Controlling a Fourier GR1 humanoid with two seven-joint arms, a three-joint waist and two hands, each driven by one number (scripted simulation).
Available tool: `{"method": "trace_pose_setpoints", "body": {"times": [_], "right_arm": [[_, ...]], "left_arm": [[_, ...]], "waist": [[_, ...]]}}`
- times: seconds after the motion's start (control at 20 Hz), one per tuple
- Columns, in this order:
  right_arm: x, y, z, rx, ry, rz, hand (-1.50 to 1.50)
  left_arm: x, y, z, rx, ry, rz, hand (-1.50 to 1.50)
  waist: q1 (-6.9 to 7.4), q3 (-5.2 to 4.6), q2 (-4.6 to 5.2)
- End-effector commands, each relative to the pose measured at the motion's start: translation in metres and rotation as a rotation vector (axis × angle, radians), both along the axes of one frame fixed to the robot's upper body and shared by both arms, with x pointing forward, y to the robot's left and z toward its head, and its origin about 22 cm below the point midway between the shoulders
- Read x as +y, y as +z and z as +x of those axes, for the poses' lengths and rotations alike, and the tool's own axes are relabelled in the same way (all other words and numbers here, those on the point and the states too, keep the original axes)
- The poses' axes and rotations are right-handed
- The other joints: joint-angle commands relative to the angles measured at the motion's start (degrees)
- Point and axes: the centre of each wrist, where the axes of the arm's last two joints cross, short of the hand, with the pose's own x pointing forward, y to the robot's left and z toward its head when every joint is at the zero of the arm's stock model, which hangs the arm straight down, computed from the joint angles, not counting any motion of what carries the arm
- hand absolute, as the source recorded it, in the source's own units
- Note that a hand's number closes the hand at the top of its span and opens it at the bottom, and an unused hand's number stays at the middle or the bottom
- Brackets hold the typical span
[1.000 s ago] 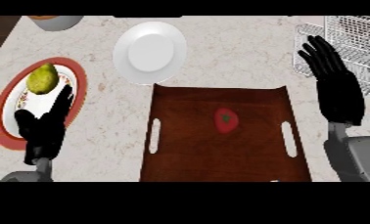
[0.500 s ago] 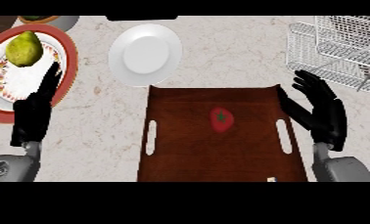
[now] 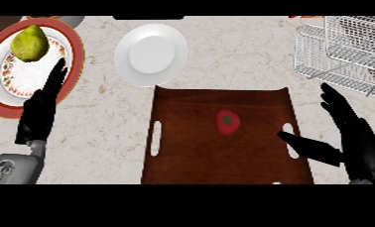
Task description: Pick the tomato from the tray and place it in the tiered basket
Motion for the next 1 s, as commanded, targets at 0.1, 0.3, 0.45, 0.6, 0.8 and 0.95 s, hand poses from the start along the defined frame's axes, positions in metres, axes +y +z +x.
{"method": "trace_pose_setpoints", "body": {"times": [0.1,0.3,0.45,0.6,0.8,0.95], "right_arm": [[0.011,0.057,0.001,0.251,0.191,-0.222,-1.50],[0.033,0.099,0.017,0.354,0.204,-0.274,-1.50],[0.066,0.108,0.040,0.387,0.178,-0.254,-1.50],[0.073,0.109,0.062,0.467,0.172,-0.253,-1.50],[0.082,0.086,0.065,0.564,0.196,-0.237,-1.50],[0.093,0.084,0.072,0.619,0.218,-0.268,-1.50]], "left_arm": [[-0.017,-0.005,0.001,0.009,-0.038,-0.010,0.00],[-0.028,0.008,0.009,0.004,-0.050,-0.007,0.00],[-0.031,0.008,0.012,-0.005,-0.052,-0.005,0.00],[-0.023,0.002,0.016,-0.009,-0.049,0.009,0.00],[-0.019,0.010,0.003,0.004,-0.050,-0.010,0.00],[-0.028,0.000,0.005,-0.009,-0.030,-0.006,0.00]], "waist": [[1.54,-0.05,0.26],[2.12,0.12,0.35],[2.62,0.16,0.49],[2.48,0.15,0.66],[2.09,0.24,0.32],[1.71,0.21,0.38]]}}
